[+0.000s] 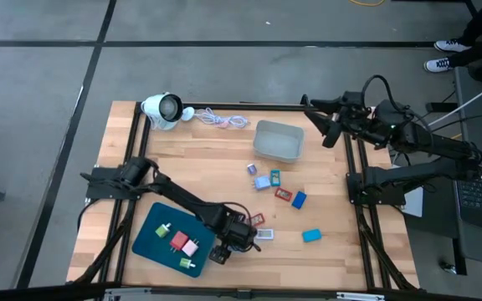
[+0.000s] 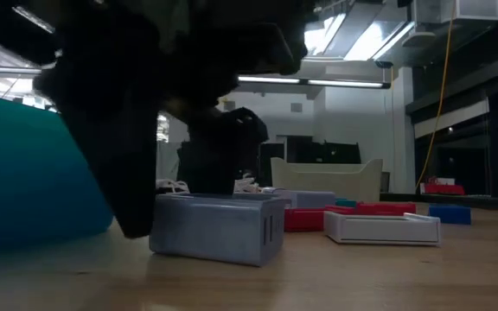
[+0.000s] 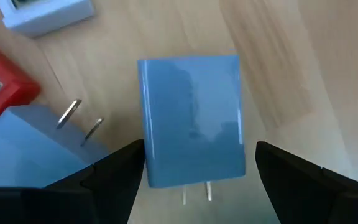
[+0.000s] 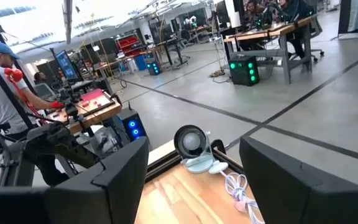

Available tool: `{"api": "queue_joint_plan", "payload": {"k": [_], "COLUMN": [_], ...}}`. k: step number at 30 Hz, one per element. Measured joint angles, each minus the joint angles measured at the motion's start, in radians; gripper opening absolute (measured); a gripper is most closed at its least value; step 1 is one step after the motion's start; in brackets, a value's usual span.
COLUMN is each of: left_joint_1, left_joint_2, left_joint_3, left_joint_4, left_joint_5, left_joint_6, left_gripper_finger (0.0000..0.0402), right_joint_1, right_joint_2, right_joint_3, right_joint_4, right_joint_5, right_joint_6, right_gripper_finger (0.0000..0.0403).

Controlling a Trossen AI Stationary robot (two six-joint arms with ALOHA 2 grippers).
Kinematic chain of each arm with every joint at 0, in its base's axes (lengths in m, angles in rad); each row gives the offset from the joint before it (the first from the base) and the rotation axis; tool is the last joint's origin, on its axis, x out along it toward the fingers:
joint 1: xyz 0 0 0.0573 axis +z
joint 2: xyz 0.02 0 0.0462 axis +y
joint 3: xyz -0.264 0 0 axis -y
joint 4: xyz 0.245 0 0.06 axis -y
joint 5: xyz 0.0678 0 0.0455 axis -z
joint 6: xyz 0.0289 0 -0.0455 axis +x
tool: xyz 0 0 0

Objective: Pick & Place Office items
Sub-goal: Put the bottom blue charger adapter into the blue bin

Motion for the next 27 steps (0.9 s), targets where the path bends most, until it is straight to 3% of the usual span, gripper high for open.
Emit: {"api": "queue_joint_plan", "payload": {"k": [7, 14, 19, 27], "left_joint_1": [0.026, 0.035, 0.039, 0.092], "left_joint_2": [-0.002, -0.004, -0.004, -0.087], "left_joint_3": [-0.066, -0.068, -0.069, -0.073], "left_joint_4": [0.077, 0.203, 0.229, 0.312], "left_joint_5": [0.003, 0.007, 0.016, 0.133], "left_joint_6": [-0.101, -0.154, -0.18, -0.213], "left_gripper_finger": [0.029, 0.0212, 0.0212, 0.0212], "right_joint_1": [0.0, 0.0, 0.0, 0.0], "right_joint_2": [0.026, 0.062, 0.091, 0.135], "right_joint_3": [0.0, 0.0, 0.0, 0.0], "right_joint_4": [0.005, 0.033, 0.05, 0.101], "right_joint_5": [0.032, 0.05, 0.053, 0.053], "right_joint_6": [0.002, 0.037, 0.054, 0.054], "right_gripper_finger": [0.0257, 0.0257, 0.0257, 0.0257]}}
